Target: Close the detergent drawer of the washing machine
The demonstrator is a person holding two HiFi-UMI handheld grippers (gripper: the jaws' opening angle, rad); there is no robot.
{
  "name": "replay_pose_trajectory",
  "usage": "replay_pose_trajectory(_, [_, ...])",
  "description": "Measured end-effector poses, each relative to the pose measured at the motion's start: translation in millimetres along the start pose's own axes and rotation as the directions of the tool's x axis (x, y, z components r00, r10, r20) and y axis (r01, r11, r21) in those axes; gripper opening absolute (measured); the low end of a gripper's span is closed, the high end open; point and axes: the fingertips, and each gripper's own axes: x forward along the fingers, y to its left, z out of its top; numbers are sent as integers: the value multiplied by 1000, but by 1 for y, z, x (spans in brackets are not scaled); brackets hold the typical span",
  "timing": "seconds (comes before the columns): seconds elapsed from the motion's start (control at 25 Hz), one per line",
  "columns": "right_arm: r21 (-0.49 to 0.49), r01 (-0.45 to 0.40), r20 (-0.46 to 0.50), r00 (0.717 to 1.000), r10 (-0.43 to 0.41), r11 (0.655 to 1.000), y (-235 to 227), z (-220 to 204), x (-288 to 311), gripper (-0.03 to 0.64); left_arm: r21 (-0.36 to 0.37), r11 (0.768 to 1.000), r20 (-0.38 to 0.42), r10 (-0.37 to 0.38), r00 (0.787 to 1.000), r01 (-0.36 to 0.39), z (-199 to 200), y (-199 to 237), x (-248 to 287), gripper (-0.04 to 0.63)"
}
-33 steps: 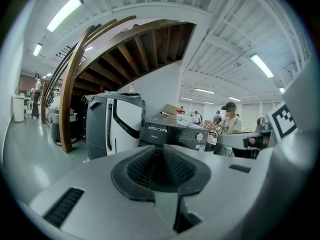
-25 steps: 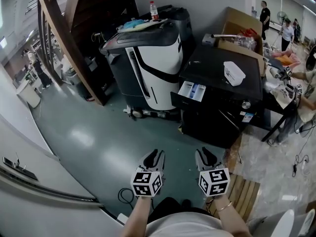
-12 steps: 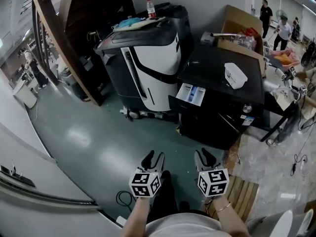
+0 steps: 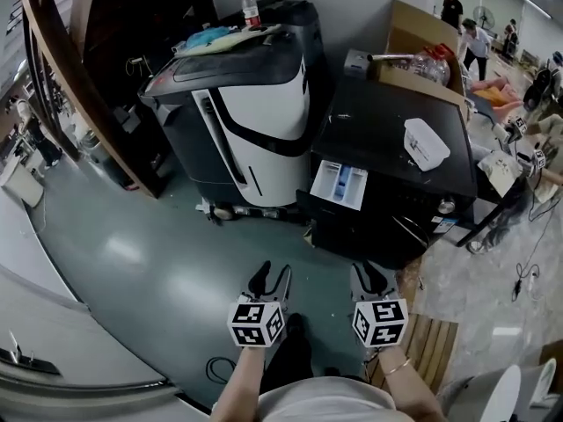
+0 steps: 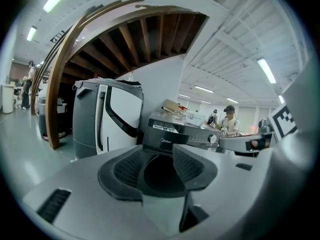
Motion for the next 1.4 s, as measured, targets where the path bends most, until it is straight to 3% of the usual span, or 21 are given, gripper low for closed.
replay_pose_trajectory(0.36, [33, 140, -15, 990, -139, 990, -19, 28, 62, 87, 22, 995, -28, -98, 995, 99, 38, 43, 77, 169])
replay_pose_trajectory(0.76, [81, 303, -30, 953, -301, 950, -41, 37, 95, 87, 62, 972, -71, -223, 972, 228, 59, 59, 141, 169])
replay_pose_trajectory(1.08, [86, 382, -47, 924, -379, 920, -50, 30, 97, 87, 79, 953, -115, -283, 952, 293, 54, 59, 164, 169])
replay_pose_trajectory(1.4, [119, 409, -86, 912, -401, 905, -58, 15, 101, 87, 88, 943, -156, -306, 939, 322, 42, 55, 177, 169])
